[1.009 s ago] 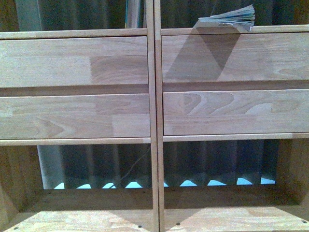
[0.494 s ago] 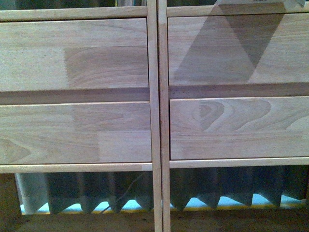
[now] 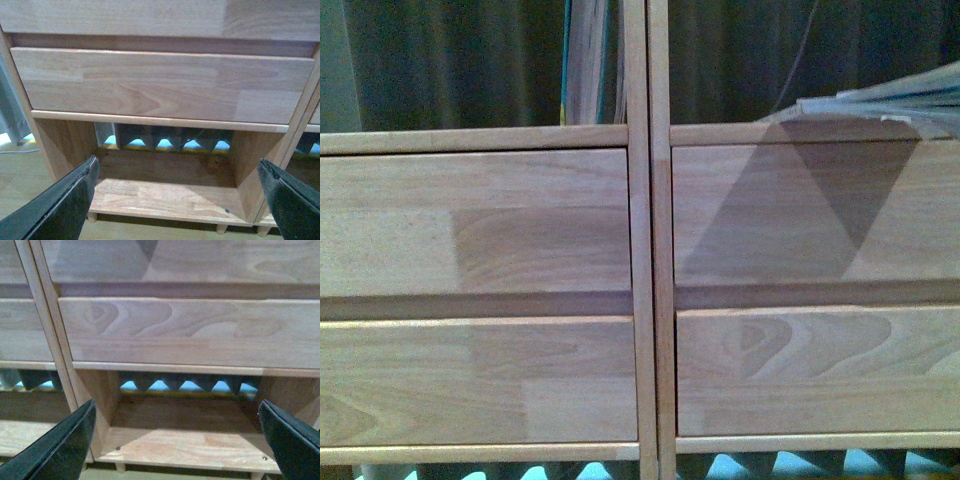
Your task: Organize books on shelf
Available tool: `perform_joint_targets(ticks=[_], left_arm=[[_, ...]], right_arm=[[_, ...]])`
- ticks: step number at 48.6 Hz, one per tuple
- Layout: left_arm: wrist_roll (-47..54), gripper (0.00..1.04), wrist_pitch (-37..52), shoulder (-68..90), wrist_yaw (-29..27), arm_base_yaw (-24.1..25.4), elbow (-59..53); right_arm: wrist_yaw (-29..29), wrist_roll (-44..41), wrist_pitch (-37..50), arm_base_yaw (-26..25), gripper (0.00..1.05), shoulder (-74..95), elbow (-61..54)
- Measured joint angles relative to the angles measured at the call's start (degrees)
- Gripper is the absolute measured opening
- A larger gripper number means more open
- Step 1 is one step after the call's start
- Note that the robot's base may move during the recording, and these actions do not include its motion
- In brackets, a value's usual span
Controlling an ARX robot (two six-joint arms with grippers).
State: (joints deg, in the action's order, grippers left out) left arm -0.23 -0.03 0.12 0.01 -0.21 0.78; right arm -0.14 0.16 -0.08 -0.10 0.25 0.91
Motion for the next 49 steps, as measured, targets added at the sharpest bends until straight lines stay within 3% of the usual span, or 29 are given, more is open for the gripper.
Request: perform_joint_targets(ticks=[11, 17, 24, 28, 33, 40, 49], left_arm=[[0.00, 0.97, 0.00, 0.02, 0.00, 0.00, -0.02], [0.02, 0.97, 0.00, 0.00, 0.07, 0.00, -0.02], [0.00, 0.97, 0.00, 0.00, -0.04, 0.00, 0.00], [0.00, 0.97, 0.00, 0.00, 0.00, 0.00, -0.02], [0.00, 0.97, 0.00, 0.00, -0.02, 0.00, -0.02], [0.02, 0.97, 0.00, 0.00, -0.02, 0.00, -0.02], [0.02, 0.97, 0.00, 0.00, -0.02, 0.00, -0.02]], right_arm=[[-0.07, 0.02, -0.02, -0.02, 0.98, 0.02, 0.00], [-14.60, 1.14, -10.82, -4.55, 0.98, 7.78, 5.29], [-23.10, 10.25, -6.16, -7.21, 0.98, 19.52, 11.26], [-23.02, 20.20, 1.05, -6.91, 0.98, 26.49, 15.74], [-19.32, 36.41, 12.50, -1.18, 0.98, 39.10, 21.62], [-16.28, 53.42, 21.27, 4.37, 0.98, 55.32, 31.04], [-15.43, 62.69, 22.80, 6.01, 0.98, 67.08, 39.58]])
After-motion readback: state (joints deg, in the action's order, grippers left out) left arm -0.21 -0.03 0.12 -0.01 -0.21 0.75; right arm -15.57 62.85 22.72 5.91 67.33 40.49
